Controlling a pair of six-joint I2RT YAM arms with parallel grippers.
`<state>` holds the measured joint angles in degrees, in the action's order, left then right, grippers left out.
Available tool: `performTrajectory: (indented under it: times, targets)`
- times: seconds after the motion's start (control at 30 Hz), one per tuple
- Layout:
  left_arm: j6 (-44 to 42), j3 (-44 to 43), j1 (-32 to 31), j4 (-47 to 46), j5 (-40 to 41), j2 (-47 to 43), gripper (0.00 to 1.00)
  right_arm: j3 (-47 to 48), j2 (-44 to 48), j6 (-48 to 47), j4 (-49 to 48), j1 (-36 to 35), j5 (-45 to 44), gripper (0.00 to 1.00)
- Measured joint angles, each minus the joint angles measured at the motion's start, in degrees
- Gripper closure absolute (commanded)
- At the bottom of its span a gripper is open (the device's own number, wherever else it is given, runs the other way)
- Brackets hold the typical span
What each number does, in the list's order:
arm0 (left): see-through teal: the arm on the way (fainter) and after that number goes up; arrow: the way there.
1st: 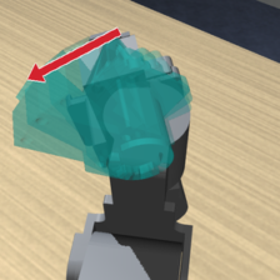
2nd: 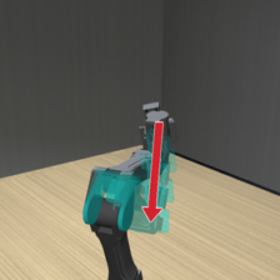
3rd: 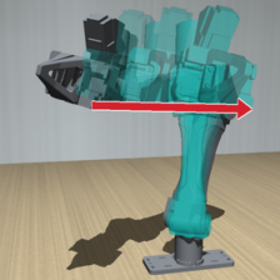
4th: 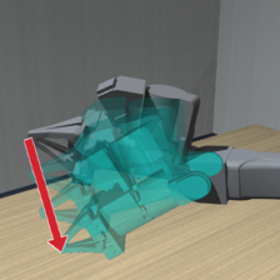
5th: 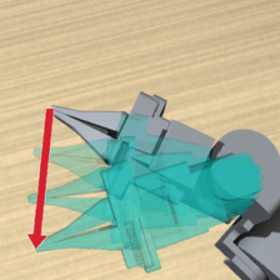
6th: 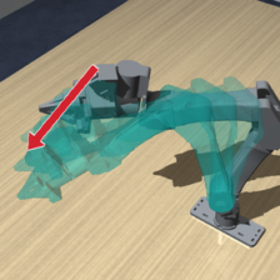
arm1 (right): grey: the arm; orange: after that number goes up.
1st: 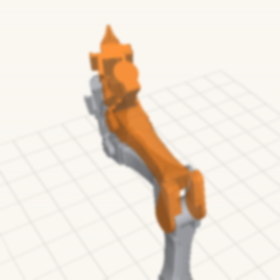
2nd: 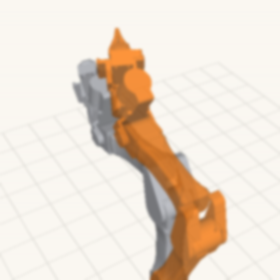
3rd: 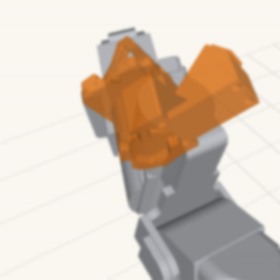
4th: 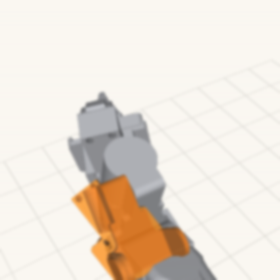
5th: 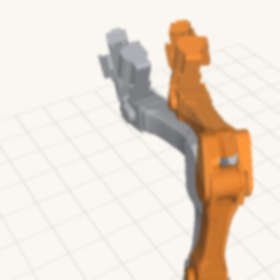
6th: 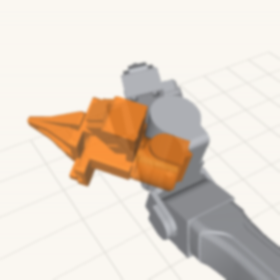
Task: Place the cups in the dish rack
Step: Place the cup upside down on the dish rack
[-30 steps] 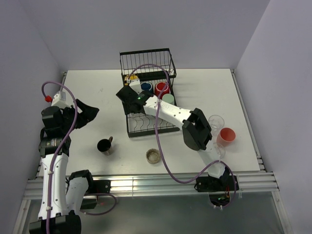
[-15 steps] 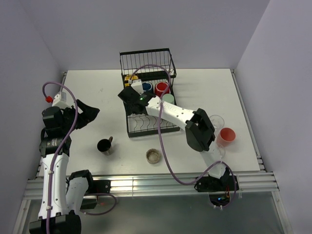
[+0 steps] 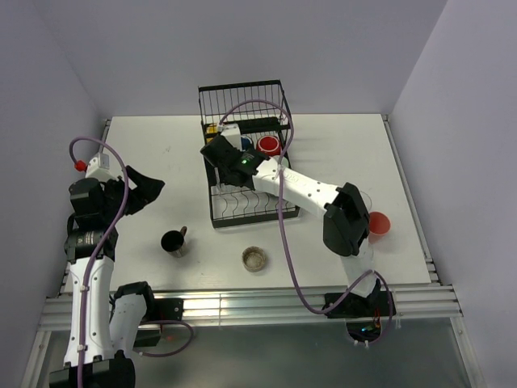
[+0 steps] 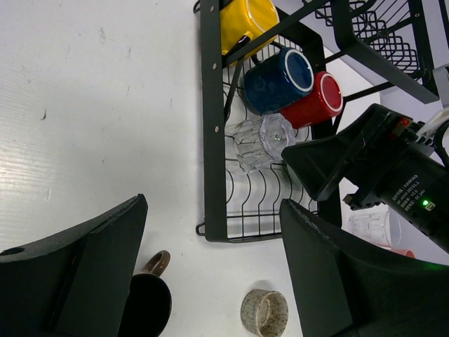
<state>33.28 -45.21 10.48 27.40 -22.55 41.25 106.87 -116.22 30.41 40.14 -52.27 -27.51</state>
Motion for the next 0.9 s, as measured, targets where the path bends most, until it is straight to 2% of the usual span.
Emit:
performTrajectory:
  times: [0.9]
  targets:
    - [2.32, 0.98, -0.02, -0.15, -0.55, -1.03, 0.20, -12.44, 13.40, 0.39, -5.40, -0.61, 3.37, 0.00]
